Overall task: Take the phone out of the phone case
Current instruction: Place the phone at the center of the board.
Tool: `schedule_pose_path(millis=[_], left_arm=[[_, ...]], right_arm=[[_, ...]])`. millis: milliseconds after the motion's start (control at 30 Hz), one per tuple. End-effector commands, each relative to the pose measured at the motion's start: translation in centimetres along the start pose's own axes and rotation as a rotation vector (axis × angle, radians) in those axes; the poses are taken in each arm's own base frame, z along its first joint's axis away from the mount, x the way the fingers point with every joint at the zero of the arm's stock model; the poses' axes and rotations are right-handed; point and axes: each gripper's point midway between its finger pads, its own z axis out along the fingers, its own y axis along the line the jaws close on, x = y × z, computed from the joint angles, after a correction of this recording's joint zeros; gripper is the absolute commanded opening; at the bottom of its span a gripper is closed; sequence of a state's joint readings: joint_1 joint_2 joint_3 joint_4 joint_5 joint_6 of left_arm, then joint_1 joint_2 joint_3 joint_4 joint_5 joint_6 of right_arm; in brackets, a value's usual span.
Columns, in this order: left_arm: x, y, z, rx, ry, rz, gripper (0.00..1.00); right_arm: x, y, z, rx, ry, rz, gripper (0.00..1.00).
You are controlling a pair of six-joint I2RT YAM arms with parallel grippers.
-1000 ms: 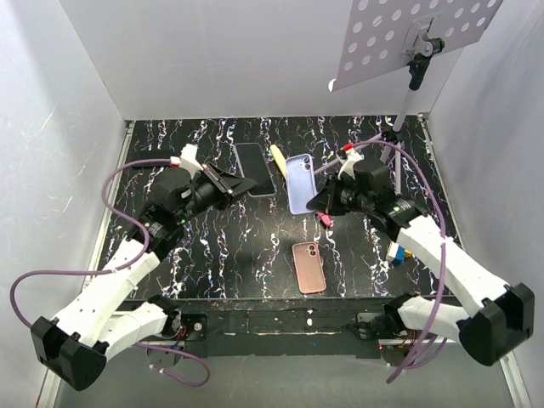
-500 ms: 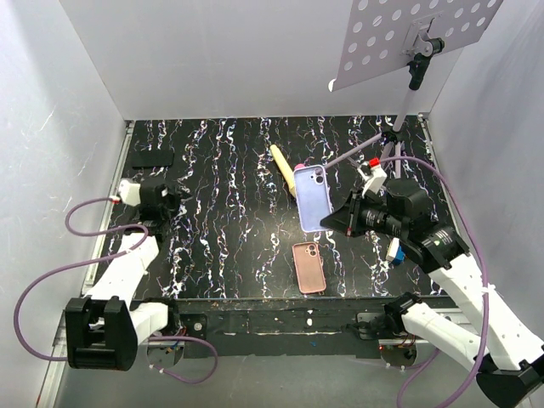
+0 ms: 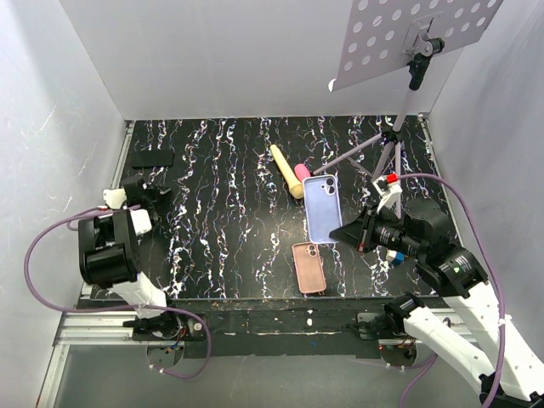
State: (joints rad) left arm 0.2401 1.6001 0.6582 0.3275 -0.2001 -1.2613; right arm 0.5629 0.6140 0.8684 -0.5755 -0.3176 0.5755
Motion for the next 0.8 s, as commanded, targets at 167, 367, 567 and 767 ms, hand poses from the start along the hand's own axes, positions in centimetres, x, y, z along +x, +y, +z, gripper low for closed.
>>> schedule_pose_path(millis=[167,367,567,767], left_arm=[[-1.0,-6.6,3.8,0.224,-0.046,-0.138,0.00],[-1.4,-5.8,5.3,0.203,-0.095,-0.147,0.00],[-0.7,-5.2,6.5,0.191,-0.089,-0.177,0.00],[0.4,-5.2,7.1,0.185,-0.058,-0.187,0.01]], right_arm=[[-1.1,0.6,-0.3,-0.016,-0.047,-0.014,0.01],[-1.2,1.0,0.1,-0.034,-0.043,0.008,0.01],[-1.3,1.4,0.3,-0.050,-0.033,0.016,0.01],[-1.4,1.5,0.4,-0.055,-0.029,0.025,0.01]])
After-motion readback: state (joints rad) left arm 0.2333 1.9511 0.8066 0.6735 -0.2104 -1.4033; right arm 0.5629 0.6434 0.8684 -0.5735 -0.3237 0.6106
